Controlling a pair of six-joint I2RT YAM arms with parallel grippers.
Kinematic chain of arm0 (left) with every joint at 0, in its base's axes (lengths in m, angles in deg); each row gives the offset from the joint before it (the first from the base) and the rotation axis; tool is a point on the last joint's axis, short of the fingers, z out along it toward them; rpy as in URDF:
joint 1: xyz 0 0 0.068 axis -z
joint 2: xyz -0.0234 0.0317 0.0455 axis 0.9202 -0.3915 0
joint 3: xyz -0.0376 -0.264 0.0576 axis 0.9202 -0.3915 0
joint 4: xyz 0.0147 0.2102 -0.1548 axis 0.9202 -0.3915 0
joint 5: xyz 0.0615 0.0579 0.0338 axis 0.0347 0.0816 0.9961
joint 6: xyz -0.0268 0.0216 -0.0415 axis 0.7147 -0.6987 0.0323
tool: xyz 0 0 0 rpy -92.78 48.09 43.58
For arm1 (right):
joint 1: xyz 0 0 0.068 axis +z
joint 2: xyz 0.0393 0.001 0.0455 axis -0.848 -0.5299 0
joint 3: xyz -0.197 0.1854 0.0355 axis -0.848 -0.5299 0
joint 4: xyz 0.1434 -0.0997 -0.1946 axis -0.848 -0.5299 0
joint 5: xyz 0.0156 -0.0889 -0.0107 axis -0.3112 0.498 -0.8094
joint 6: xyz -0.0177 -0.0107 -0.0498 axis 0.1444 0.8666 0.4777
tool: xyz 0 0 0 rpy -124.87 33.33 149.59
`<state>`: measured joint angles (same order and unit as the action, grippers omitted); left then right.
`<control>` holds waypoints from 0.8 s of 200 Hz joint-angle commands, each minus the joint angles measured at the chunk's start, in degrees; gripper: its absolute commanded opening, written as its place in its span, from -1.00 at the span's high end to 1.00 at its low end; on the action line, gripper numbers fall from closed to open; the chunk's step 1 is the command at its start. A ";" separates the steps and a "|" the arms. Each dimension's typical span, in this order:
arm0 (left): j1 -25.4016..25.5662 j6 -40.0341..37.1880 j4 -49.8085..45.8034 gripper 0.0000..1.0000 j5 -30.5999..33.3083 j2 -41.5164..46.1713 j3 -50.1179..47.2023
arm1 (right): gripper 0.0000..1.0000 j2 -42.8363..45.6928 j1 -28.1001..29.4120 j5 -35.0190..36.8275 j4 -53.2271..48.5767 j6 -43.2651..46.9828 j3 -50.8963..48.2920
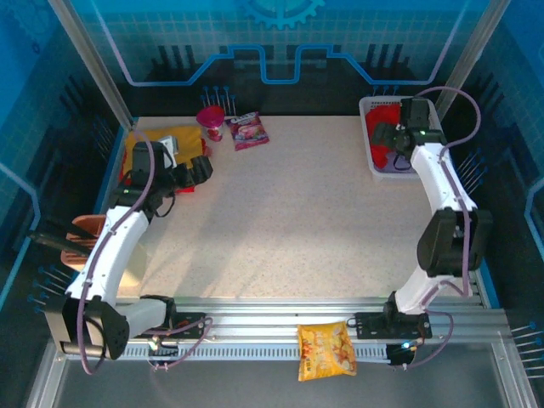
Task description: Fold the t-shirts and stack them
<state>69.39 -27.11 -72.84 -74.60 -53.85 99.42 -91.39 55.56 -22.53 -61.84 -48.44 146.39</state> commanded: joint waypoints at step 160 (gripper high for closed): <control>1.43 -1.15 6.53 -0.99 -6.64 9.59 -8.74 | -0.03 -30.33 -4.83 -5.97 -3.51 -11.53 23.06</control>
<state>70.24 -27.55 -67.62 -79.76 -44.80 91.60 -119.15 52.26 -25.96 -63.85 -60.33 166.28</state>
